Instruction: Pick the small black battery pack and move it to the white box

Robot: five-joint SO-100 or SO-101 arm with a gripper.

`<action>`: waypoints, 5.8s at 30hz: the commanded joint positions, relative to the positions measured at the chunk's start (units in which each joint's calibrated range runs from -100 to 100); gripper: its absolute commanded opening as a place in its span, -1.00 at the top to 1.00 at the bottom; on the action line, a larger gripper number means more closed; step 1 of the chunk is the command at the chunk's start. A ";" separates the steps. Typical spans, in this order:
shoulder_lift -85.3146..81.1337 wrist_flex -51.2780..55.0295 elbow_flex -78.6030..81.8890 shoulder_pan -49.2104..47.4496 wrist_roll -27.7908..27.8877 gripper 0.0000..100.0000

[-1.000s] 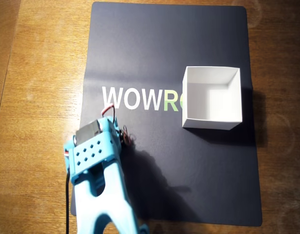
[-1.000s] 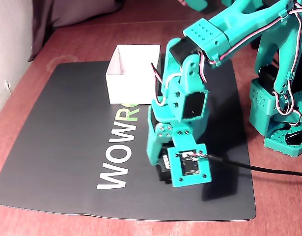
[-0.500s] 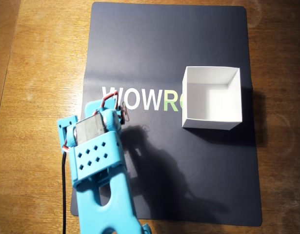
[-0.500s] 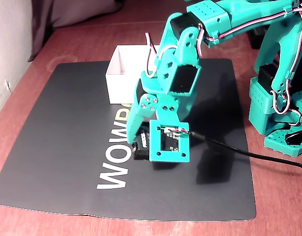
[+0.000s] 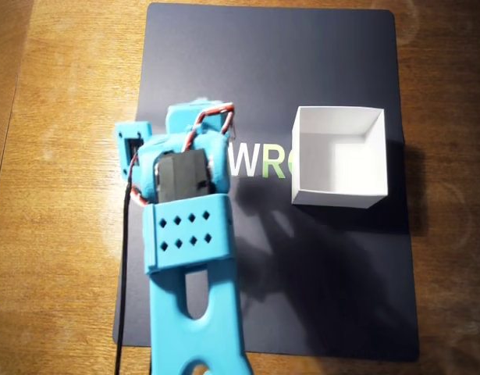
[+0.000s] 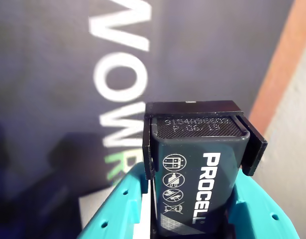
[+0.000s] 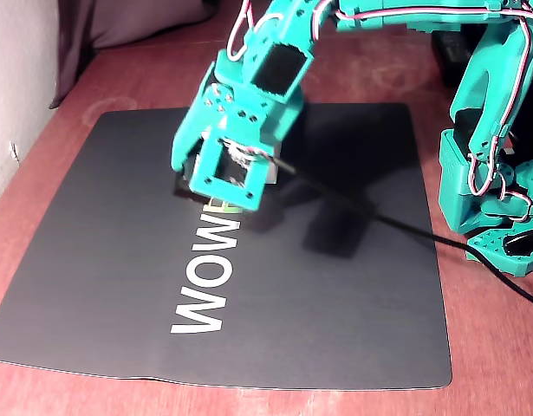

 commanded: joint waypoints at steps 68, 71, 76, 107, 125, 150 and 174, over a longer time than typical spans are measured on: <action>13.52 -14.58 -4.45 50.12 0.31 0.88; 13.52 -14.58 -4.27 50.12 0.37 0.88; 13.52 -14.23 -4.18 50.24 0.37 0.88; 13.52 -13.80 -4.09 50.12 0.20 0.60; 4.22 -8.89 -4.18 35.93 0.31 0.60; -27.25 1.72 26.11 10.36 -0.01 0.60; -55.66 2.51 50.51 10.59 0.31 0.65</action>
